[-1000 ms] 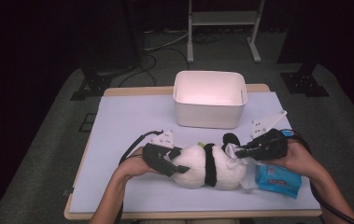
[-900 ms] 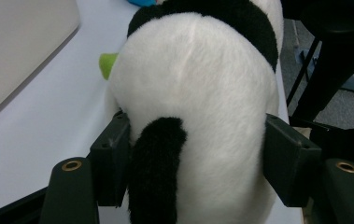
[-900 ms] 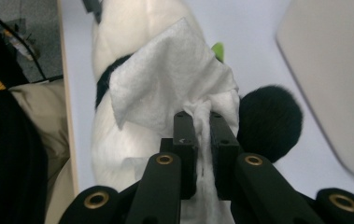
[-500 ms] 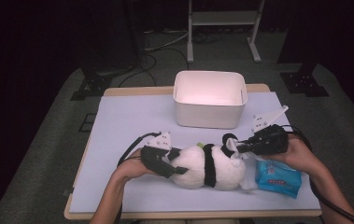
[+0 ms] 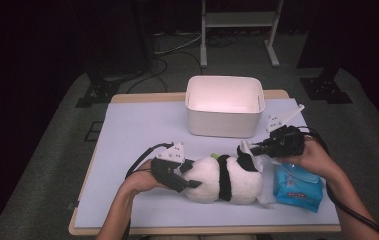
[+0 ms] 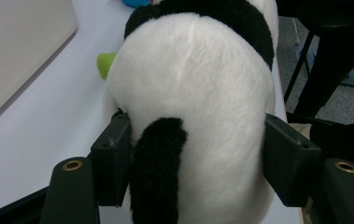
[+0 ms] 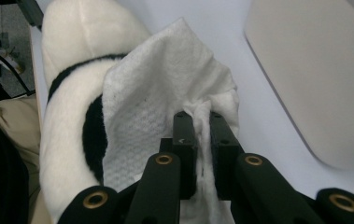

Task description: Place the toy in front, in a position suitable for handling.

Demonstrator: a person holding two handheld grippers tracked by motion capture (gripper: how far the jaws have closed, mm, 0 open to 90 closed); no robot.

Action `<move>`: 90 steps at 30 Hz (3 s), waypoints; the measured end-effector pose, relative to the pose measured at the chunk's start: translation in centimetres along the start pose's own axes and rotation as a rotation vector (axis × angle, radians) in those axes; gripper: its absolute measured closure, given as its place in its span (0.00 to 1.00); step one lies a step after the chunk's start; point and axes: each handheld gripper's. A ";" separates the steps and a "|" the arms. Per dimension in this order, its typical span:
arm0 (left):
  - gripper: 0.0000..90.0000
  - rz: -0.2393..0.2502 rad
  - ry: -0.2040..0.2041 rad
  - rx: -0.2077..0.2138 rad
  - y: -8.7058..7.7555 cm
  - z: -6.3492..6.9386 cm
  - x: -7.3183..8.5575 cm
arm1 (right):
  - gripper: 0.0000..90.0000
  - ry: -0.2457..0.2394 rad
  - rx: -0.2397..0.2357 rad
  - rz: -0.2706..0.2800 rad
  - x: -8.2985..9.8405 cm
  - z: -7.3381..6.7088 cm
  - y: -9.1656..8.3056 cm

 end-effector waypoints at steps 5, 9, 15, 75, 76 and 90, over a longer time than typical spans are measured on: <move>0.37 -0.013 0.017 -0.003 0.0 0.1 -0.1 | 0.93 -0.025 -0.012 -0.004 -1.5 -0.2 0.7; 0.37 -0.011 0.010 -0.002 0.0 0.2 -0.2 | 0.92 -0.049 -0.034 -0.014 -2.3 -0.8 1.4; 0.36 -0.006 -0.006 0.000 0.0 0.2 -0.1 | 0.92 -0.069 -0.033 -0.019 -2.0 -1.6 0.9; 0.36 0.004 -0.075 -0.008 -0.3 -0.5 -0.2 | 0.92 -0.024 -0.079 0.053 2.4 -4.1 -0.7; 0.36 0.004 -0.076 -0.008 -0.3 -0.6 -0.2 | 0.92 -0.008 -0.073 0.053 2.9 -3.8 -0.9; 0.37 0.003 -0.038 -0.035 -1.1 -0.1 -0.8 | 0.92 -0.034 -0.047 0.030 0.9 -2.8 -0.5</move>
Point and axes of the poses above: each handheld gripper's, and its own axes: y roughly forward along the jaws, x roughly out of its underside, z roughly to its right, and after that the axes turned 3 degrees about -y, right-handed
